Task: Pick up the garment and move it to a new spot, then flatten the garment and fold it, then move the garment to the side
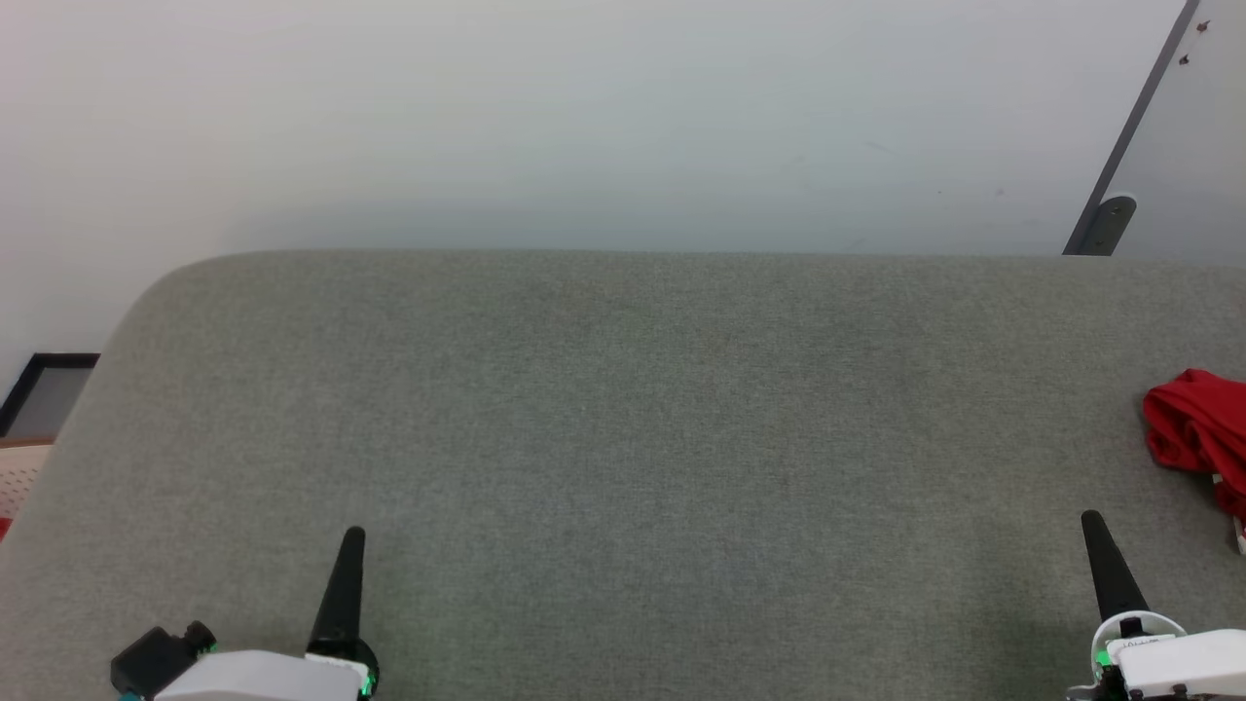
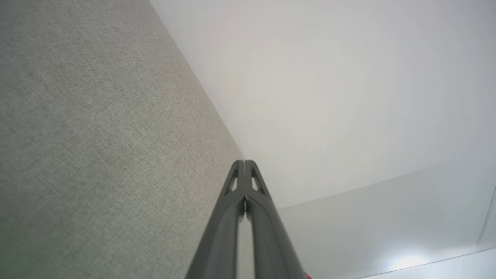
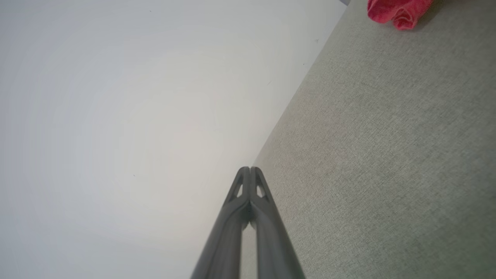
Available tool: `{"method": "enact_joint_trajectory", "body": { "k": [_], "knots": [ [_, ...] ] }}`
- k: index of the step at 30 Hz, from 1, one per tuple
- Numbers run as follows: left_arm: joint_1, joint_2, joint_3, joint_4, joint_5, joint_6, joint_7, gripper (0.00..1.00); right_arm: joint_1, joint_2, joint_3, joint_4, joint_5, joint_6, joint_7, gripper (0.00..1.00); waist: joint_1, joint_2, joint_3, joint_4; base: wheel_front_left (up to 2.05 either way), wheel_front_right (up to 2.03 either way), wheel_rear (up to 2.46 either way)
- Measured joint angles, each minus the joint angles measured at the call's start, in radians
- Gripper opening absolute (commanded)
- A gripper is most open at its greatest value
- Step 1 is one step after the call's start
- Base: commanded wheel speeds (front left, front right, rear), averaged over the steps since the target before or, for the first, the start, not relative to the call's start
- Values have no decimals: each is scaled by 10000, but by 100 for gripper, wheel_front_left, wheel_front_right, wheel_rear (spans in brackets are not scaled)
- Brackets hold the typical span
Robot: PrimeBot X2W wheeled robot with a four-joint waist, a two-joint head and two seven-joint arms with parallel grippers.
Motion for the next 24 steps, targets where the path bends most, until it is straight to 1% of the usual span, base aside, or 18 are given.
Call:
{"method": "enact_joint_trajectory", "body": {
  "k": [24],
  "knots": [
    [-478,-96,207,245,-2088,0,562,0,-385,215,-84,201,1791,-2,533,0,0,0,89,-131,0,0,0]
  ]
}}
